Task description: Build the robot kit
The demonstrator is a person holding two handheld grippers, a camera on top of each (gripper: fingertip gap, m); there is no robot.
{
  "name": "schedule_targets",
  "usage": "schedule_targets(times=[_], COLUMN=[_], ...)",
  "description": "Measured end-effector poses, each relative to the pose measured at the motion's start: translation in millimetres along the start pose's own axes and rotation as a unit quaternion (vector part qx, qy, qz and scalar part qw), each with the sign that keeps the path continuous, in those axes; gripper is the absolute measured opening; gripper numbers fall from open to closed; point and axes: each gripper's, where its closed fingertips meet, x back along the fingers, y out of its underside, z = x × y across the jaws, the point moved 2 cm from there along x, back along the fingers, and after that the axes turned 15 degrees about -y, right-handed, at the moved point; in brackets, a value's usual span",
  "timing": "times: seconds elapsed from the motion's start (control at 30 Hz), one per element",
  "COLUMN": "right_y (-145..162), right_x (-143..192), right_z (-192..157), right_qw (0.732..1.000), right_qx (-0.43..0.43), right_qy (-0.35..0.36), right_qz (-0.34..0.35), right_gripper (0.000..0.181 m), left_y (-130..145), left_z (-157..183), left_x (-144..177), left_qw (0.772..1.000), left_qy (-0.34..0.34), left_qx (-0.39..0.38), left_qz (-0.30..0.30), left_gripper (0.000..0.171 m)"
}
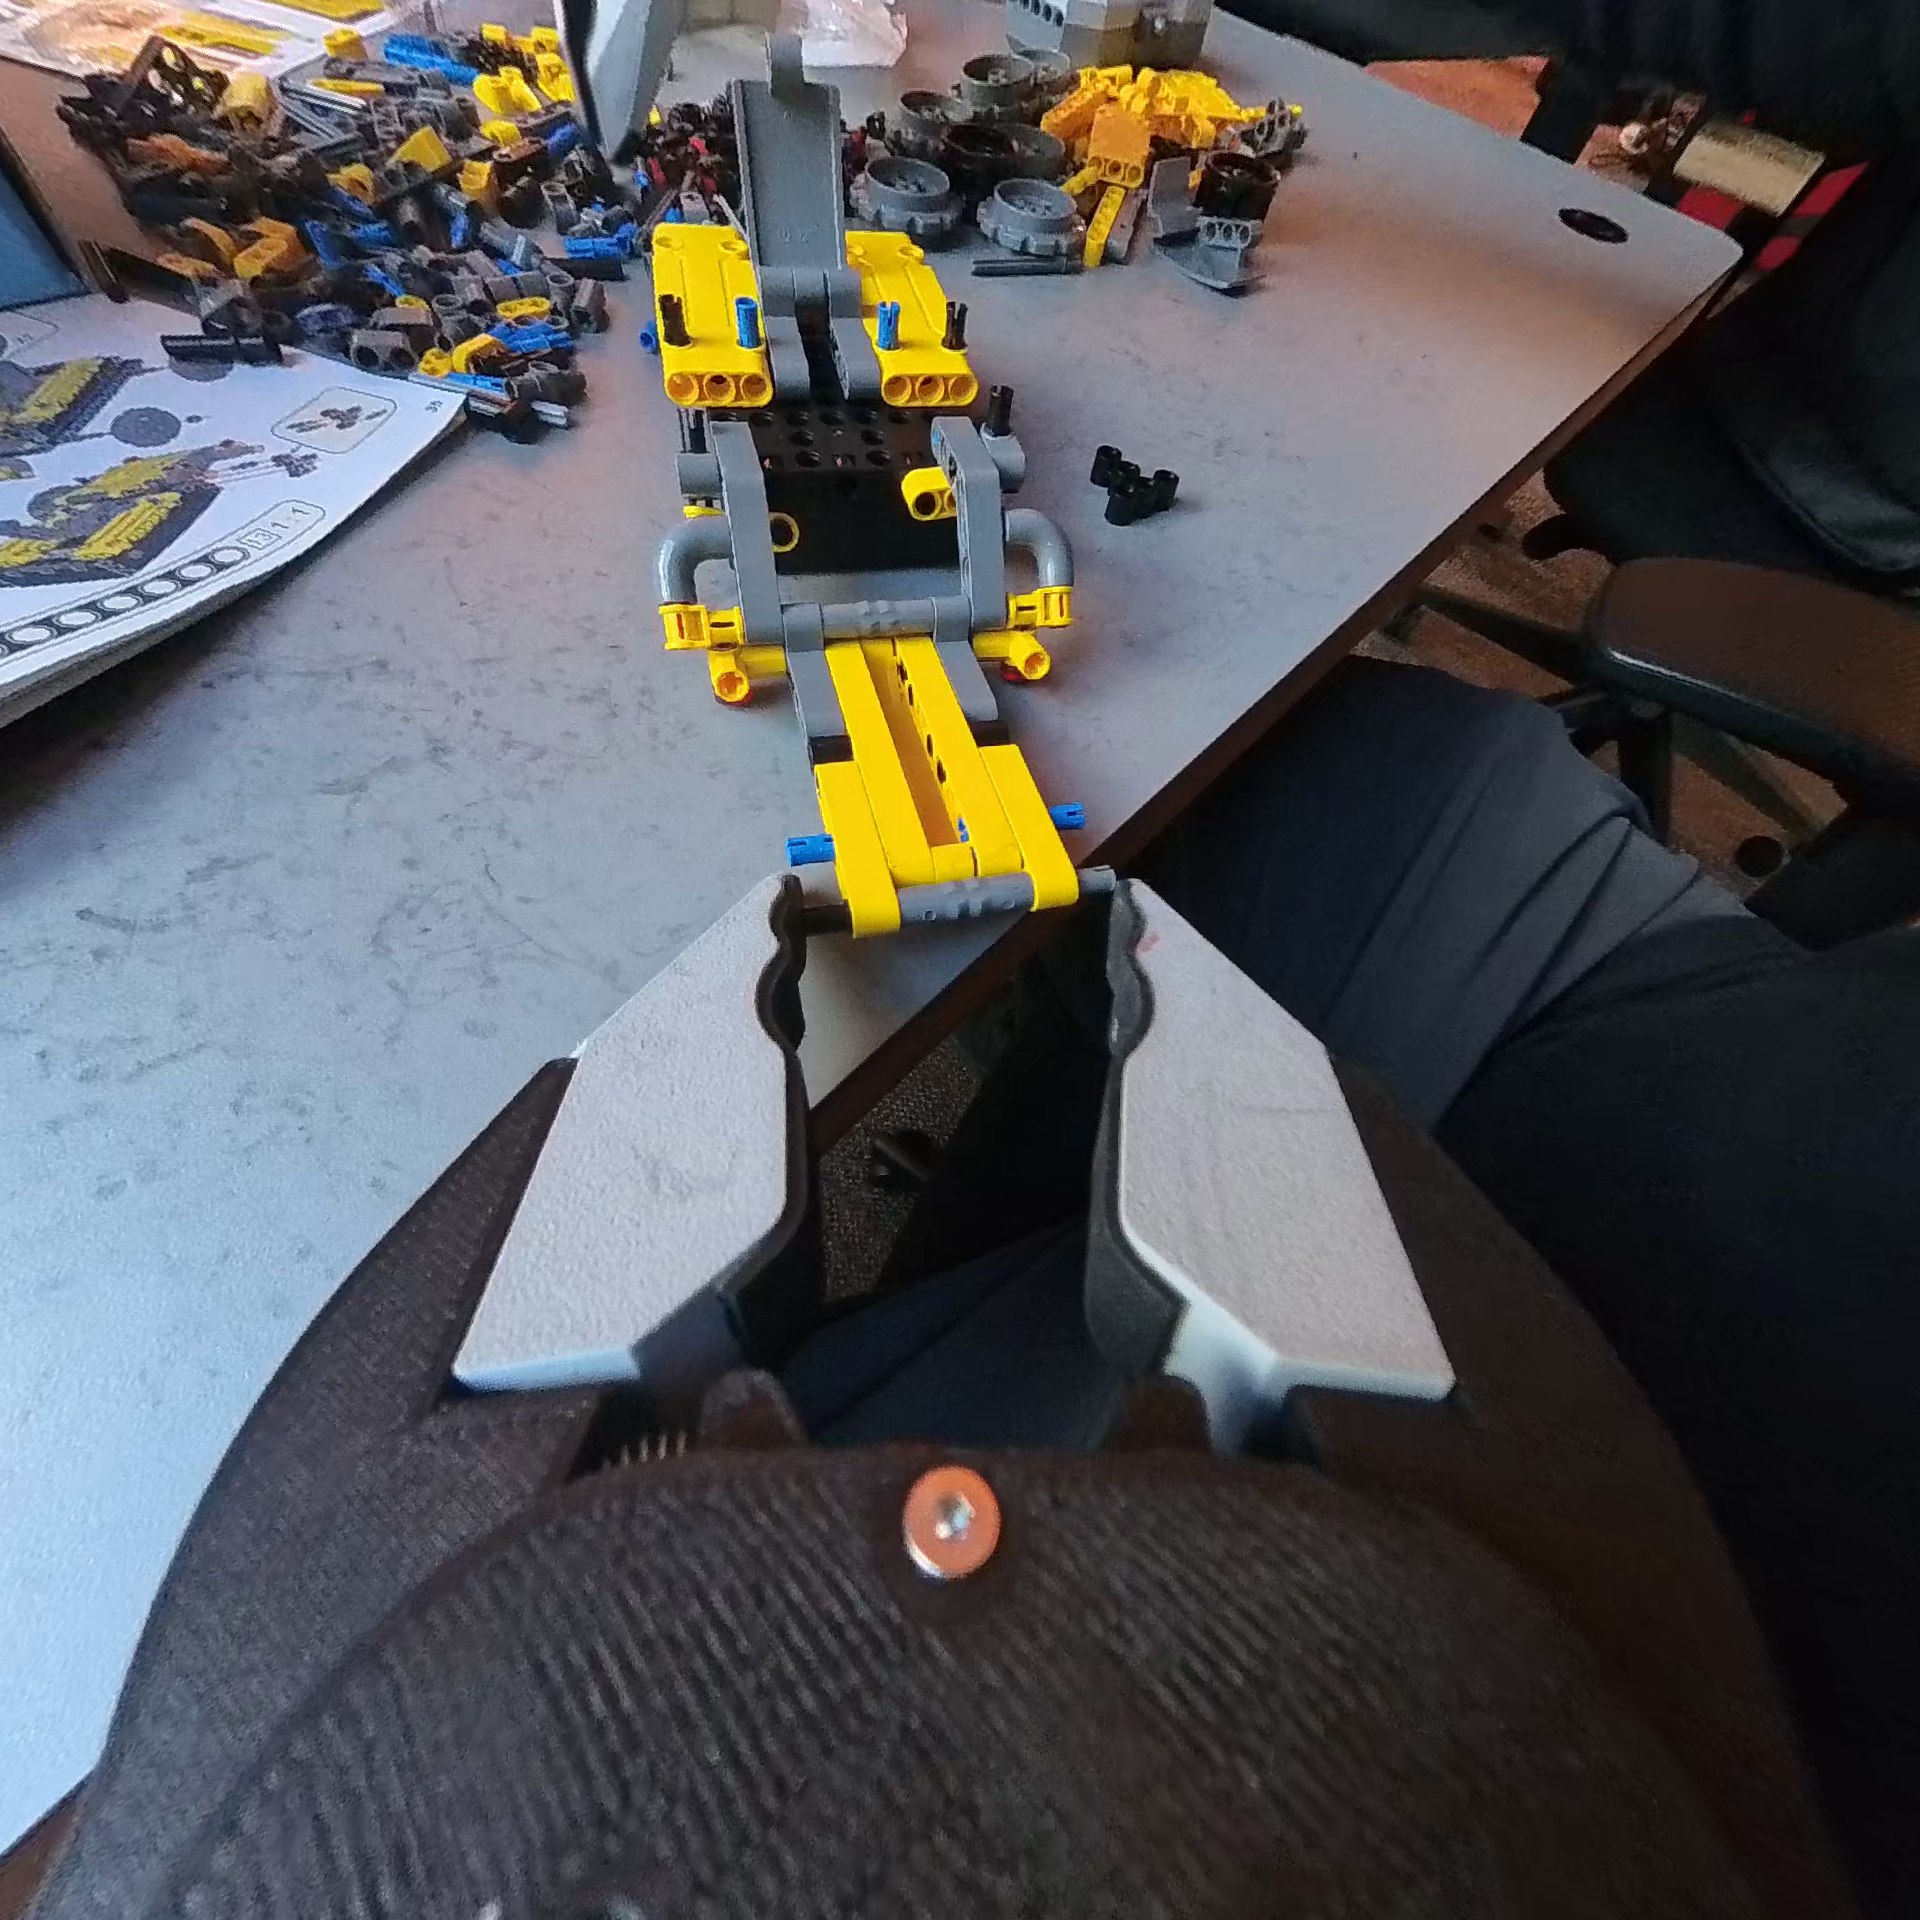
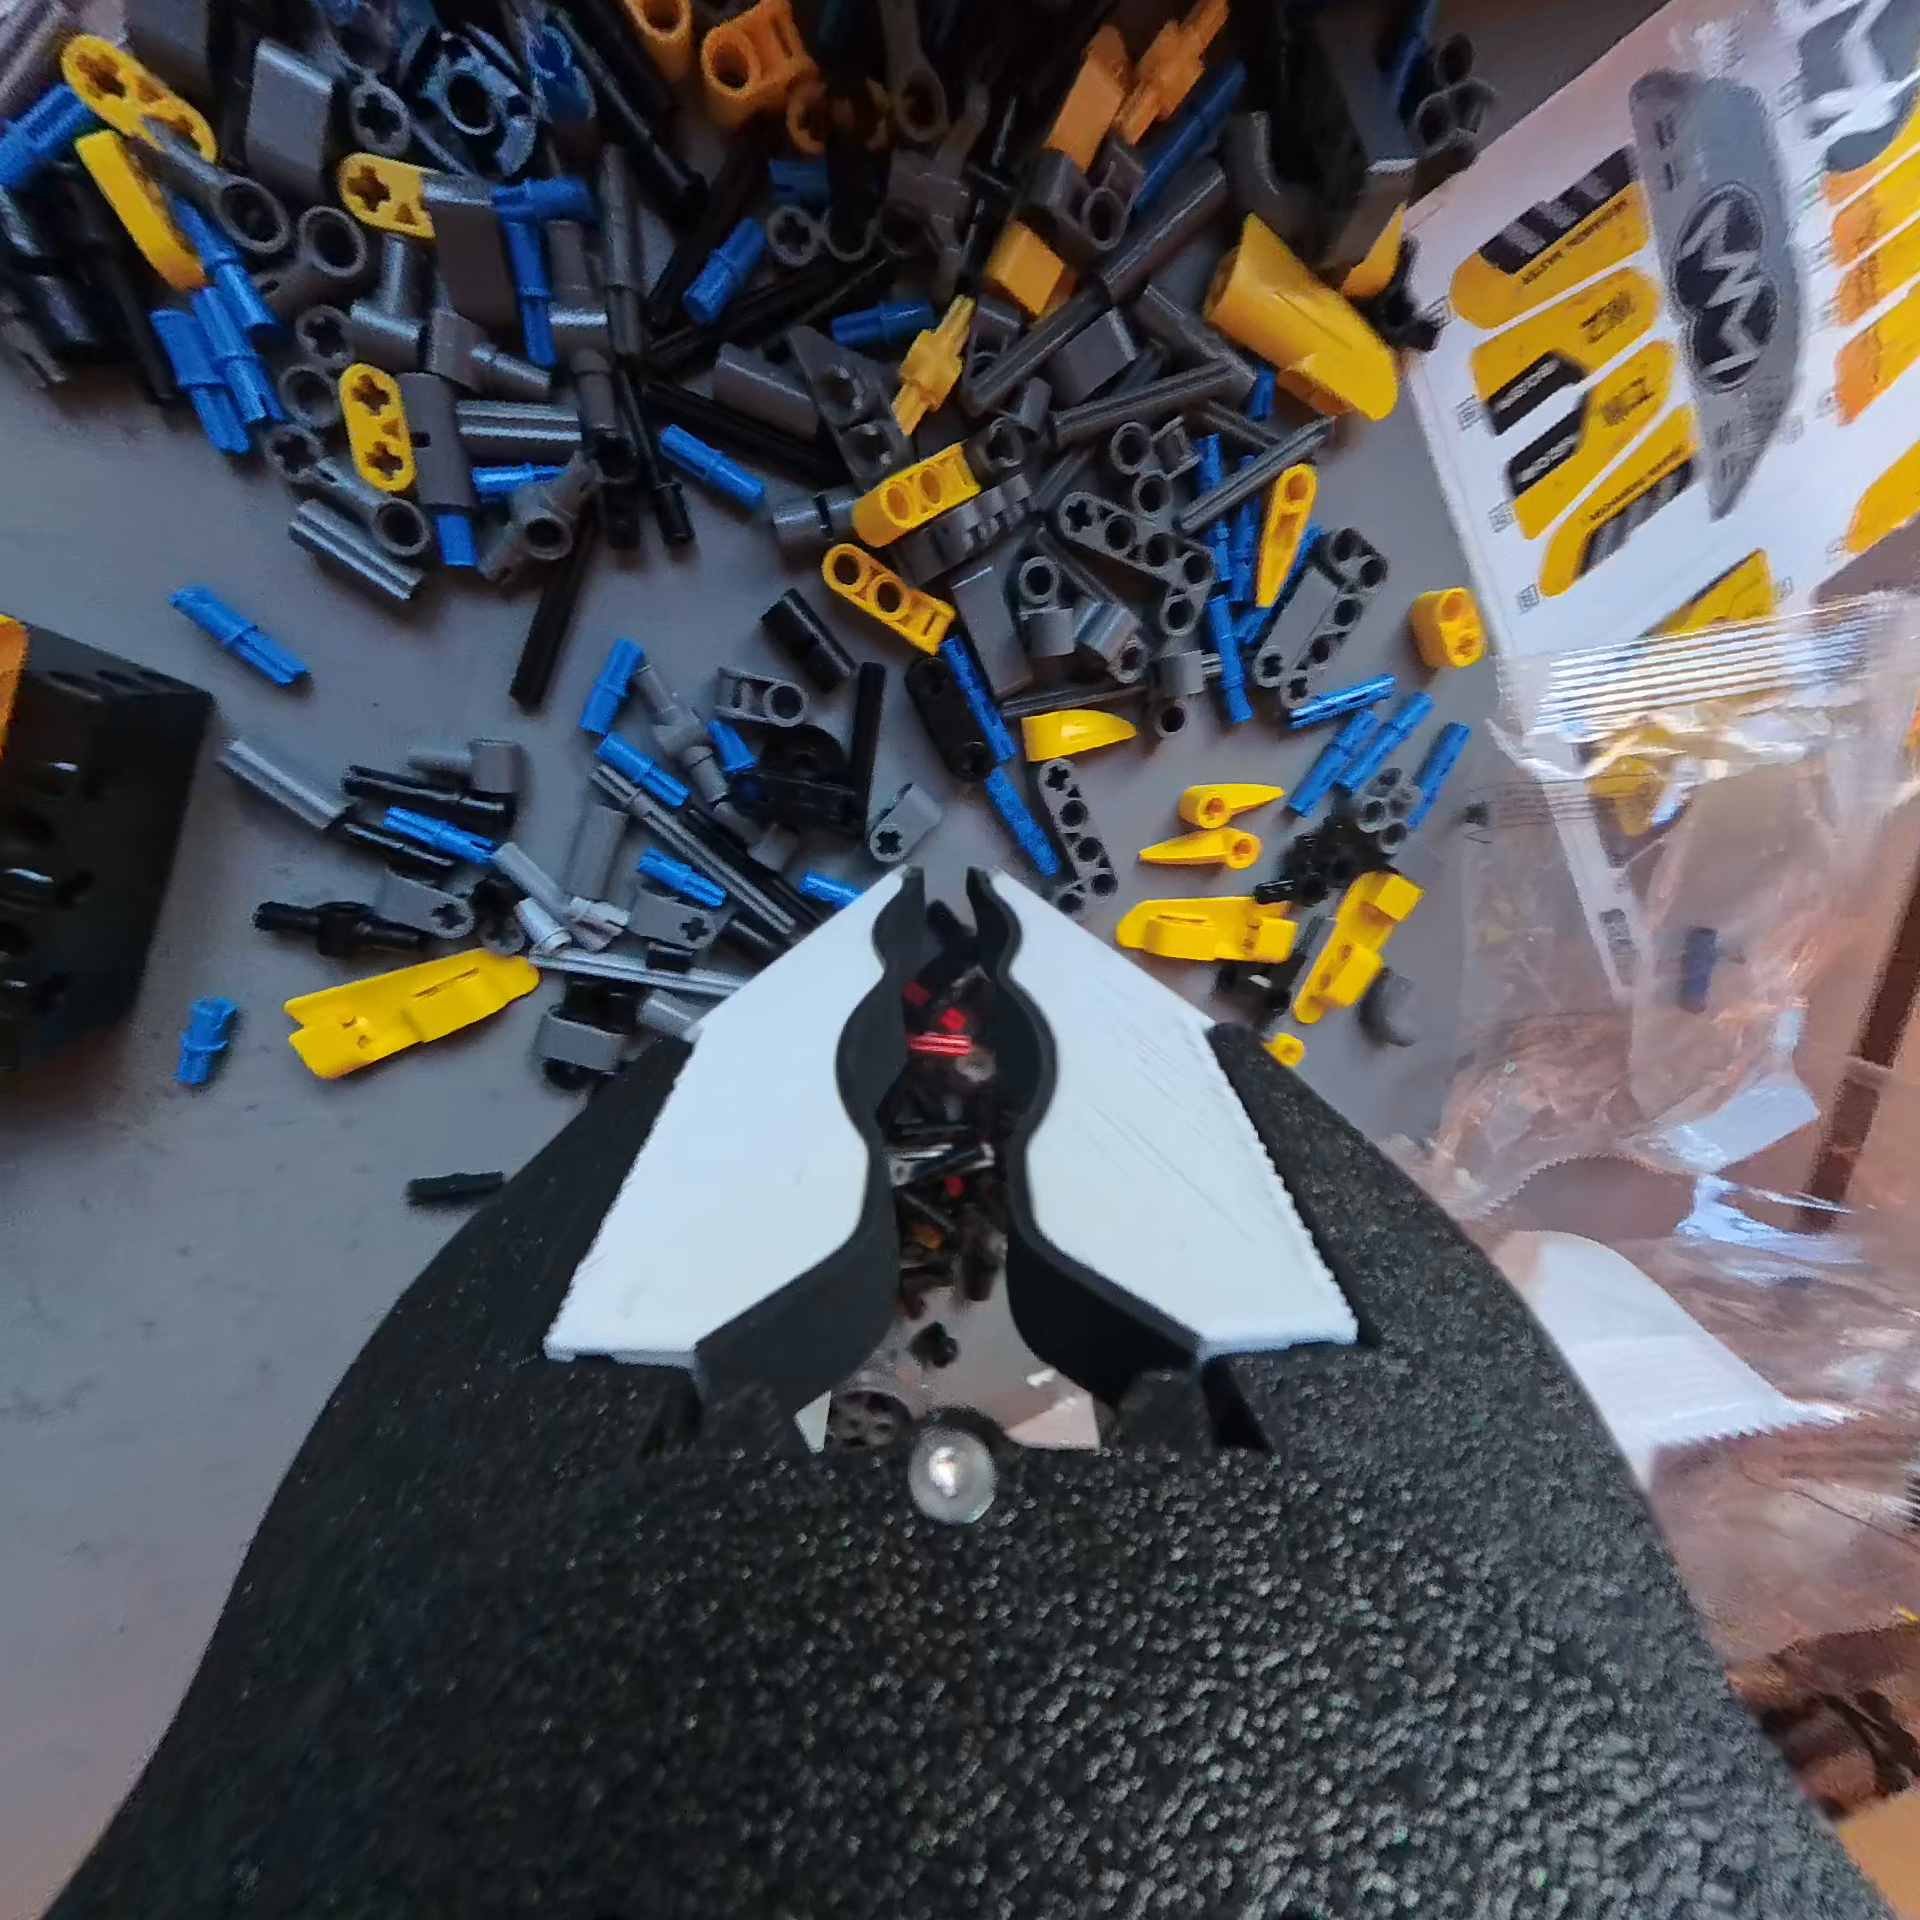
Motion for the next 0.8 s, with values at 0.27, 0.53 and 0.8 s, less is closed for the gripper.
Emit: schedule_targets(times=[0.27,0.53,0.8], right_y=[-4.6,-9.5,-5.6], right_x=[-5.0,-7.2,-5.9], right_z=[13.8,18.1,10.9], right_qw=[0.997,0.996,0.994], right_qx=[0.056,0.071,0.088], right_qy=[0.013,-0.023,-0.019], right_qz=[-0.042,-0.056,-0.064], right_gripper=[0.015,0.019,0.009], left_y=[-0.7,-1.9,-2.7], left_z=[2.2,2.7,2.7], left_x=[-0.8,-0.7,0.0], left_qw=[1.000,1.000,1.000], left_qy=[0.004,0.008,0.016], left_qx=[-0.003,0.001,0.009], left_qz=[0.005,0.009,0.010], left_gripper=[0.056,0.055,0.055])
